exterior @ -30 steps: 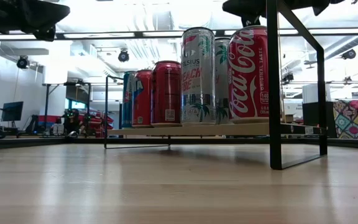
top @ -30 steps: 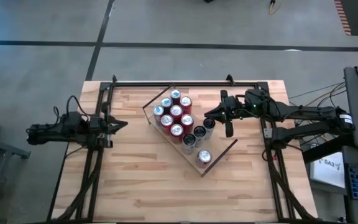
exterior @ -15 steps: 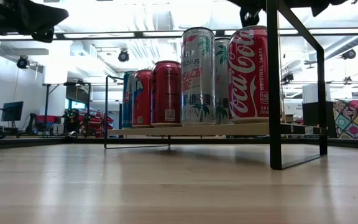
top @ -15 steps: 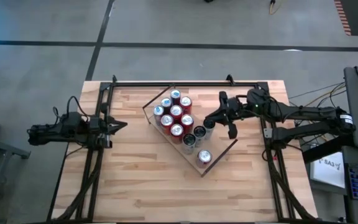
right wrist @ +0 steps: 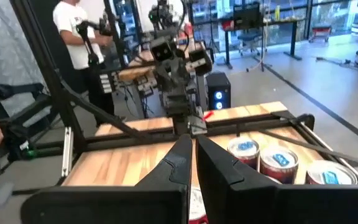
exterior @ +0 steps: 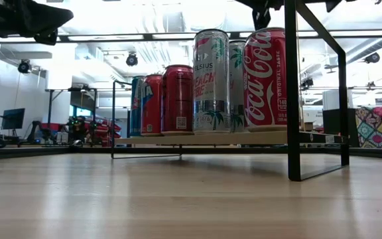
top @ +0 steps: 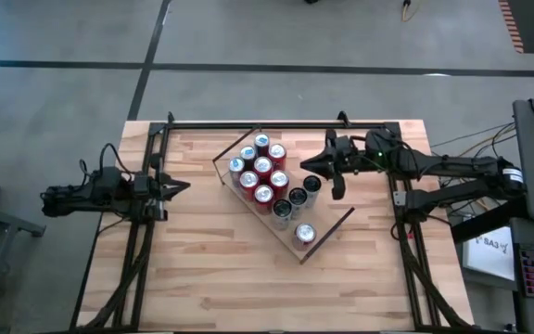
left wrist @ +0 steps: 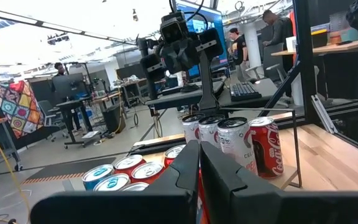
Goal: Place canned beverage on shelf
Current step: Return to Home Position
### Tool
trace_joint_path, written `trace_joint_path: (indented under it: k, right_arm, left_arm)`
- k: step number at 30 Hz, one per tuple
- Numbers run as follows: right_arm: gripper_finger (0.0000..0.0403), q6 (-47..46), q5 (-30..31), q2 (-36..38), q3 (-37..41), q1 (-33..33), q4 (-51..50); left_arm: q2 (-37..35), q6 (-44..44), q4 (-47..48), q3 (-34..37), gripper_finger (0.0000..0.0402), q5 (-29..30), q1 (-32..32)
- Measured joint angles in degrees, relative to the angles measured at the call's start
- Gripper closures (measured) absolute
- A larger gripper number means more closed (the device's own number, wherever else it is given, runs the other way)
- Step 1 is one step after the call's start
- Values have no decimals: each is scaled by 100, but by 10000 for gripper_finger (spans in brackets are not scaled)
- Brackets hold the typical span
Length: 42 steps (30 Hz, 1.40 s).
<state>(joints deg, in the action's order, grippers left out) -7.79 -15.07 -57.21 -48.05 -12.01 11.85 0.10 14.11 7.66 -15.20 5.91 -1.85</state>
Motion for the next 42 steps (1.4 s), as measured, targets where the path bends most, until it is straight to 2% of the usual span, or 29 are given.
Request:
trace_joint_path:
  k: [4,8,24,34,42]
  right_arm:
    - [390,142,-92,-121,-180,0,-258]
    - [390,392,-598,-140,-234,2,-252]
    - [390,583,-756,347,100,-17,-206]
    - [390,455,-753,1014,950,-42,318]
    - [390,241,-745,1861,1689,-42,861]
  left_arm:
    - [0,18,1,0,402,2,0]
    - [-9,18,2,0,402,4,0]
    - [-11,22,4,0,402,4,0]
    - [-11,2,-18,0,402,7,2]
    - [-11,0,-35,-4,402,7,2]
